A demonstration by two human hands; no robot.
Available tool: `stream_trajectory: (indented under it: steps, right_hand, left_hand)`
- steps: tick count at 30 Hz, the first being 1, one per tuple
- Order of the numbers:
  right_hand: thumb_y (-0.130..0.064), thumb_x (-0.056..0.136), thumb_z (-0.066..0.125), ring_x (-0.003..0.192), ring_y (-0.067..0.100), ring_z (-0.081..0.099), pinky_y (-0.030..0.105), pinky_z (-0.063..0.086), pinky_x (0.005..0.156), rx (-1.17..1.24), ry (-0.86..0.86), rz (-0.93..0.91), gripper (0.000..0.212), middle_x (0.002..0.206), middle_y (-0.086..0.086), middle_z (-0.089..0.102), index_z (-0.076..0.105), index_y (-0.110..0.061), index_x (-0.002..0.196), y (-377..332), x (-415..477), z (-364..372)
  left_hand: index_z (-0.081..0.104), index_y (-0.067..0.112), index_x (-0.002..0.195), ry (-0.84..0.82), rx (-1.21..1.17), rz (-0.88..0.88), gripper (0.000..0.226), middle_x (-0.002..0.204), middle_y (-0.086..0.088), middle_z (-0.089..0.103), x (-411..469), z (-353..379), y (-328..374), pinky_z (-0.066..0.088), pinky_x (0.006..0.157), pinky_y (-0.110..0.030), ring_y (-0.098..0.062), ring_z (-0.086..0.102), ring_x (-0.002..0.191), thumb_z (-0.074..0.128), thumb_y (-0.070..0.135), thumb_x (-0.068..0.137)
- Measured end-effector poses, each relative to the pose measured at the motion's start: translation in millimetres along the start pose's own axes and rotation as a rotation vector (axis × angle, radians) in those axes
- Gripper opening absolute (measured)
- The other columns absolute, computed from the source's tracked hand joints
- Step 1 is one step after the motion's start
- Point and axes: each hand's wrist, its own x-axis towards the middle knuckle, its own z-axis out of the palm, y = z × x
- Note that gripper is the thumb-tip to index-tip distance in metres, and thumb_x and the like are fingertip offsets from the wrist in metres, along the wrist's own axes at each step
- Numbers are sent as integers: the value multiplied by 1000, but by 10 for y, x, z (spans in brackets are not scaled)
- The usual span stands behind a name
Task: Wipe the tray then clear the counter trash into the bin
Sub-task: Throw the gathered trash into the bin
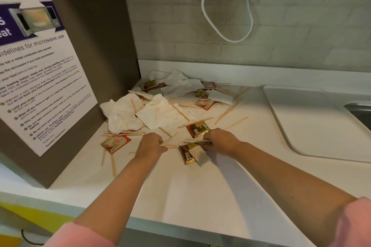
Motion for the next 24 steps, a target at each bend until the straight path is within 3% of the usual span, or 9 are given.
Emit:
stream_trajectory:
  steps: [3,7,10,13,15,18,21,24]
  right_hand:
    - [-30,95,49,90,20,54,28,40,69,-51,7,-24,23,98,8,63,55,-16,78,-3,32,1]
    - [-27,95,47,100,22,59,30,49,80,-98,-42,-25,27,109,7,63,63,-11,109,-43,45,-10]
    - [-27,96,45,103,22,58,32,51,86,-164,-94,-45,29,111,7,61,61,-11,112,-91,24,-17]
    - [-31,98,42,103,22,59,34,53,87,-210,-92,-68,33,114,7,60,58,-8,116,-128,11,-11]
    - [-30,98,42,104,22,58,34,52,88,-217,-86,-83,33,116,8,59,57,-8,118,-123,5,-10]
    - [-30,100,38,106,22,56,34,50,89,-169,-99,-54,33,116,7,58,56,-9,119,-101,6,-12]
    - [-33,100,36,92,21,56,30,48,77,26,-83,38,34,100,6,57,56,-8,110,-68,25,-27]
    - [-26,100,36,76,13,47,22,38,66,272,-39,22,26,85,1,50,54,-8,100,-79,43,-122]
  left_hand:
    - [71,-3,96,-9,49,21,17,91,-19,68,15,10,-5,37,68,-23,-21,57,80,62,10,87]
    - [63,-4,97,-27,176,42,21,92,-13,56,4,56,-18,39,70,-29,-29,60,94,50,12,93]
    - [53,3,97,-88,246,49,18,100,-10,45,-19,83,-27,36,70,-29,-24,49,87,38,12,96]
    - [41,7,88,-118,191,26,9,86,-3,38,-5,97,-28,32,61,-27,-21,44,82,38,12,95]
    - [39,8,86,-94,138,24,10,78,-1,38,11,91,-29,27,52,-25,-22,44,79,38,13,94]
    - [37,7,90,-59,-4,39,9,79,-4,46,17,74,-26,32,59,-28,-21,45,75,34,12,96]
    - [43,9,104,-58,-273,12,13,91,-10,54,75,74,-24,37,68,-31,-20,50,79,31,11,98]
    - [49,12,98,-50,-589,-50,20,77,-4,46,121,75,60,35,61,-31,-16,42,65,29,7,97]
